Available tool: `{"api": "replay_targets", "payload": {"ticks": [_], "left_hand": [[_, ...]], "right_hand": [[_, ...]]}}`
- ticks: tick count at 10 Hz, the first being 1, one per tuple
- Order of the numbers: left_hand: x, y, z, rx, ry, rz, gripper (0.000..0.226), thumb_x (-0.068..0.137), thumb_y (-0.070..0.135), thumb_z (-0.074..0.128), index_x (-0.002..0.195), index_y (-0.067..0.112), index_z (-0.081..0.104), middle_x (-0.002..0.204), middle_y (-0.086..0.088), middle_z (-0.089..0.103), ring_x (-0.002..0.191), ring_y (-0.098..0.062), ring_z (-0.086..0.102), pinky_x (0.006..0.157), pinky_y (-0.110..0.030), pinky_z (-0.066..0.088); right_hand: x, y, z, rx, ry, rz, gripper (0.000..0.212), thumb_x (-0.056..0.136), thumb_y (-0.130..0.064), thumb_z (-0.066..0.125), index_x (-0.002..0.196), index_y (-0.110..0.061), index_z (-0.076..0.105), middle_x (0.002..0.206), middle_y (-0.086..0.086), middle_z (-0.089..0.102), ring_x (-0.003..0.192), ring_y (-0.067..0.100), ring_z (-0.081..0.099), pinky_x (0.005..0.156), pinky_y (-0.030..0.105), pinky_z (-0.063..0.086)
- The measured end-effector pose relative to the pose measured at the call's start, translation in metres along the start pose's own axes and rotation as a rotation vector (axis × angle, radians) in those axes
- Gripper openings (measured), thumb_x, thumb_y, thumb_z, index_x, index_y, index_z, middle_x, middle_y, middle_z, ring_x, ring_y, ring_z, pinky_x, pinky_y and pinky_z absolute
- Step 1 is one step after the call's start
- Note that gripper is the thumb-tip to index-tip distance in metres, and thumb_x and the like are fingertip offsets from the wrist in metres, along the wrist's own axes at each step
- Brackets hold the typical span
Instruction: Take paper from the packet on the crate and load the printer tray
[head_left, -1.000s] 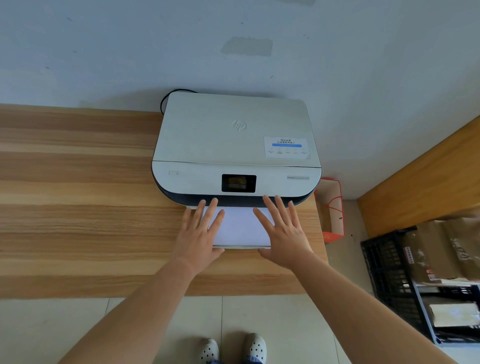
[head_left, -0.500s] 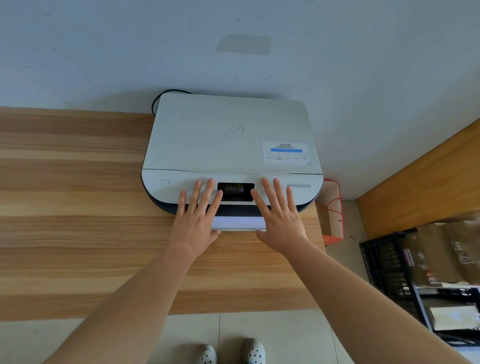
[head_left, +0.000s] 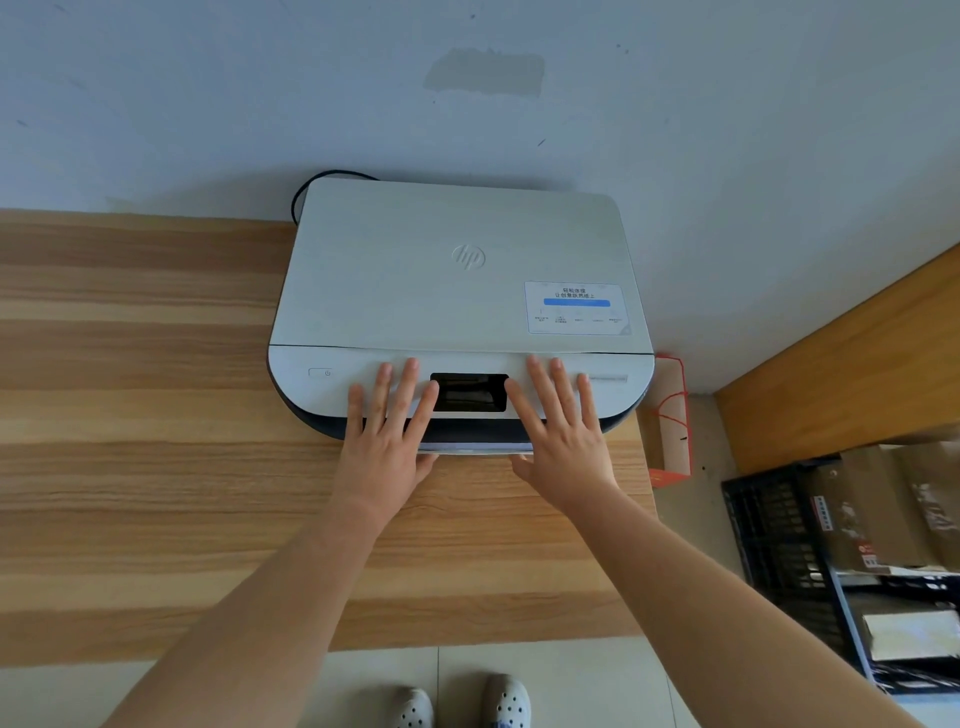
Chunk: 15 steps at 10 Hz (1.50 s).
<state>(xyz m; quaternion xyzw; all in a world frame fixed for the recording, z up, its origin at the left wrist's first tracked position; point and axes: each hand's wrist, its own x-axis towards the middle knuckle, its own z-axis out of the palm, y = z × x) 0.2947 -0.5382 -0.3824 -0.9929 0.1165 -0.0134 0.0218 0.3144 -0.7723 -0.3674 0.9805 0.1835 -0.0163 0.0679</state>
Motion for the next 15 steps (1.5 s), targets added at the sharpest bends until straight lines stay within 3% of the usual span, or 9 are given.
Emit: {"api": "replay_targets", "payload": {"ticks": [3, 4, 6, 8, 9, 10, 12, 14, 15], "left_hand": [[0.003, 0.003, 0.008, -0.018, 0.051, -0.002, 0.106, 0.074, 0.041, 0.075, 0.151, 0.017, 0.005, 0.158, -0.012, -0.019, 0.145, -0.037, -0.011, 0.114, -0.063, 0.004], [0.003, 0.003, 0.011, -0.007, 0.075, 0.005, 0.108, 0.073, 0.040, 0.077, 0.151, 0.016, 0.006, 0.159, -0.013, -0.016, 0.146, -0.038, -0.008, 0.113, -0.064, 0.004], [0.006, 0.006, 0.018, 0.004, 0.143, 0.005, 0.104, 0.074, 0.037, 0.077, 0.151, 0.013, 0.010, 0.158, -0.012, -0.021, 0.145, -0.041, -0.003, 0.111, -0.069, 0.011], [0.007, 0.002, 0.028, 0.056, 0.181, 0.027, 0.105, 0.072, 0.044, 0.076, 0.150, 0.011, 0.014, 0.159, -0.016, -0.014, 0.144, -0.042, 0.003, 0.110, -0.068, 0.010], [0.007, 0.003, 0.025, 0.083, 0.145, 0.016, 0.101, 0.075, 0.045, 0.073, 0.150, 0.010, 0.015, 0.158, -0.019, -0.013, 0.144, -0.043, -0.001, 0.109, -0.069, 0.009], [0.005, 0.006, 0.015, 0.084, 0.074, -0.013, 0.099, 0.079, 0.044, 0.069, 0.151, 0.010, 0.010, 0.157, -0.018, -0.019, 0.144, -0.042, -0.008, 0.111, -0.067, 0.002], [-0.003, 0.009, -0.027, -0.009, -0.084, -0.036, 0.086, 0.087, 0.054, 0.053, 0.152, 0.019, 0.009, 0.159, -0.012, -0.017, 0.146, -0.037, -0.007, 0.115, -0.061, 0.008], [-0.010, 0.007, -0.092, -0.201, -0.207, -0.036, 0.076, 0.091, 0.063, 0.035, 0.151, 0.028, 0.006, 0.162, 0.001, -0.003, 0.147, -0.020, -0.010, 0.118, -0.051, -0.004], [-0.015, 0.012, -0.124, -0.358, -0.204, -0.061, 0.073, 0.089, 0.066, 0.036, 0.149, 0.028, 0.020, 0.160, 0.003, 0.014, 0.148, -0.018, 0.004, 0.119, -0.050, 0.002]], "right_hand": [[0.003, 0.002, 0.009, 0.002, 0.084, -0.012, 0.107, 0.076, -0.046, 0.071, 0.152, -0.025, -0.001, 0.157, 0.006, -0.026, 0.146, 0.031, -0.017, 0.118, 0.054, -0.006], [0.004, 0.002, 0.011, 0.001, 0.118, -0.016, 0.105, 0.076, -0.043, 0.072, 0.153, -0.024, 0.004, 0.160, 0.008, -0.015, 0.146, 0.031, -0.017, 0.117, 0.054, -0.005], [0.008, 0.002, 0.025, -0.024, 0.203, -0.032, 0.097, 0.076, -0.036, 0.069, 0.152, -0.022, 0.010, 0.158, 0.009, -0.024, 0.146, 0.032, -0.016, 0.117, 0.056, -0.003], [0.010, 0.004, 0.033, -0.118, 0.247, -0.053, 0.103, 0.072, -0.041, 0.071, 0.152, -0.018, 0.010, 0.158, 0.019, -0.001, 0.145, 0.040, 0.007, 0.115, 0.061, 0.007], [0.009, 0.002, 0.030, -0.141, 0.222, -0.049, 0.107, 0.073, -0.044, 0.071, 0.152, -0.016, 0.005, 0.158, 0.021, 0.002, 0.144, 0.040, 0.006, 0.114, 0.061, 0.005], [0.008, -0.001, 0.021, -0.102, 0.139, -0.026, 0.109, 0.075, -0.042, 0.070, 0.152, -0.017, -0.004, 0.158, 0.018, -0.019, 0.145, 0.039, -0.001, 0.114, 0.060, 0.001], [-0.003, -0.005, -0.020, -0.036, -0.073, -0.008, 0.104, 0.082, -0.049, 0.063, 0.151, -0.024, -0.010, 0.159, 0.011, -0.020, 0.146, 0.033, -0.019, 0.118, 0.055, -0.004], [-0.018, -0.002, -0.087, 0.263, -0.169, 0.015, 0.091, 0.085, -0.059, 0.054, 0.153, -0.027, 0.003, 0.162, -0.001, -0.005, 0.148, 0.022, -0.012, 0.119, 0.044, -0.001], [-0.029, -0.001, -0.122, 0.387, -0.186, 0.026, 0.088, 0.085, -0.059, 0.056, 0.153, -0.025, 0.012, 0.162, -0.002, 0.006, 0.149, 0.021, 0.001, 0.119, 0.044, 0.005]]}}
